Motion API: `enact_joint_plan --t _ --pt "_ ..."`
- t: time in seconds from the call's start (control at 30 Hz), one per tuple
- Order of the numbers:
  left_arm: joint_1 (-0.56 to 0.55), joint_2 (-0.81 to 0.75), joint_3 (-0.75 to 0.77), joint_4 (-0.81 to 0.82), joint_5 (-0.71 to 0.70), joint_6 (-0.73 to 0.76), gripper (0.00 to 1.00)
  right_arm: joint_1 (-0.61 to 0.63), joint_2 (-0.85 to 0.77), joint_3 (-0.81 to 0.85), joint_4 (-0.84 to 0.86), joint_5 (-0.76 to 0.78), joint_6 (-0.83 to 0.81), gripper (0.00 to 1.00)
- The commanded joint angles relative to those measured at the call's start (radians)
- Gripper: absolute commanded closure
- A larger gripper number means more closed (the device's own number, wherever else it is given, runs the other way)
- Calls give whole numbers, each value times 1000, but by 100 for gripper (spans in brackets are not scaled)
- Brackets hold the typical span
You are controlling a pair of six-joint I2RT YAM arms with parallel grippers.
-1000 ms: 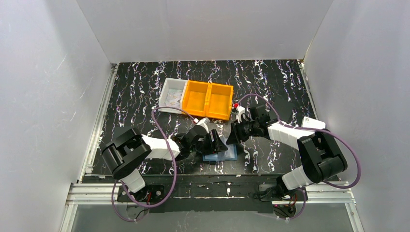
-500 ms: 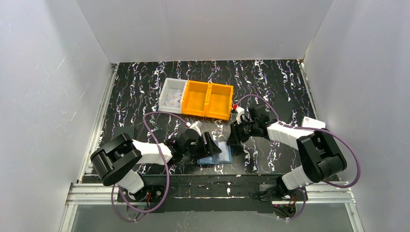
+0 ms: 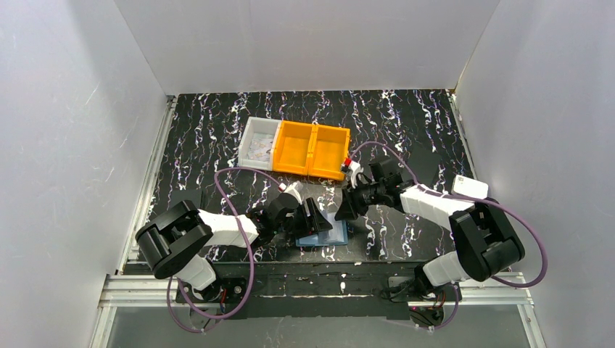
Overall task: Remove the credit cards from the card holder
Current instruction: Remove the credit card from the card holder.
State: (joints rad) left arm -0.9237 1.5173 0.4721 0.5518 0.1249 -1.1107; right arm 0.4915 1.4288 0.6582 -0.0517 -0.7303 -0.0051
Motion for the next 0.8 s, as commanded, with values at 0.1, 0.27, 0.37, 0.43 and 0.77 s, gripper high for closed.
enact_joint_plan --t 0.1,0.27,0.37,0.43,0.77 --pt "8 -1 -1 -75 18 44 42 51 72 63 14 2 -1 77" --pt "8 -9 -7 -73 25 49 40 89 124 117 -34 -29 -22 90" --pt "8 -19 -7 -71 30 68 34 112 129 118 -33 -46 -26 91" --pt "8 -30 -7 -70 32 82 31 120 132 115 -24 -53 -21 90" --pt "14 -220 -100 -81 -37 142 22 121 223 138 24 -139 68 86"
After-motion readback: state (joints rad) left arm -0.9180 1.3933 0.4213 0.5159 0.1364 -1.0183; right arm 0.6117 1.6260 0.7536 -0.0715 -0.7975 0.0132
